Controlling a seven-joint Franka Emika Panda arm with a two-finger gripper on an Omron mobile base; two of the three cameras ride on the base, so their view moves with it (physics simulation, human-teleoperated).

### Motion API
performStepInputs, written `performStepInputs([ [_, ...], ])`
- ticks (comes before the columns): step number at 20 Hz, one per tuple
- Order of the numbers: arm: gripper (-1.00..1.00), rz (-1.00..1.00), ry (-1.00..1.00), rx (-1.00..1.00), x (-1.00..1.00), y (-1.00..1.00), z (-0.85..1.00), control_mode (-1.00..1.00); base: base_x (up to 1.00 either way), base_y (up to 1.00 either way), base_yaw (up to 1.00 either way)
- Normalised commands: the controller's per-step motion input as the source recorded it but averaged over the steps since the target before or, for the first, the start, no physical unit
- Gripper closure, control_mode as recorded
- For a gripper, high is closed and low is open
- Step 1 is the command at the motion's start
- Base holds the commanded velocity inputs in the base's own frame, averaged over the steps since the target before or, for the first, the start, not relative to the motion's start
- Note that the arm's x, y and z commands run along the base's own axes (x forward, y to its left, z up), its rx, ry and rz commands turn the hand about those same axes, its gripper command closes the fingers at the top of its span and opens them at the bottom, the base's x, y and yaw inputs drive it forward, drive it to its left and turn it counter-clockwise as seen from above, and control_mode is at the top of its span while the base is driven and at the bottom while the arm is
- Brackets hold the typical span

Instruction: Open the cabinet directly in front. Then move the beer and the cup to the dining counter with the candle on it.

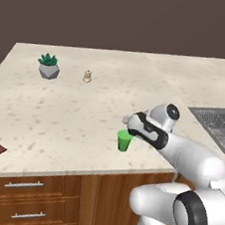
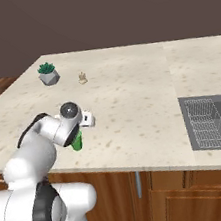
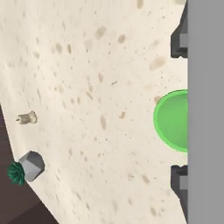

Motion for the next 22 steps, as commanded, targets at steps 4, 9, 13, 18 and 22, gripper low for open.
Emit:
performStepInputs([
  [4, -1.0, -0.07, -0.46, 0.09, -0.91, -0.15, 1.0, -1.0, 0.0, 0.0, 0.0],
  [9, -1.0, -0.13, -0.62, 0.07, -0.95, -0.14, 0.88, -1.0, 0.0, 0.0, 0.0],
  [13, -1.0, -0.12, -0.33, 0.03, -0.46, -0.04, 0.38, -1.0, 0.0, 0.0, 0.0],
  [18, -1.0, -0.06, 0.03, 0.06, 0.0, 0.0, 0.5, -1.0, 0.0, 0.0, 0.0],
  [22, -1.0, -0.05, 0.32, 0.11, -0.07, 0.0, 1.0, -1.0, 0.0, 0.0, 0.0],
])
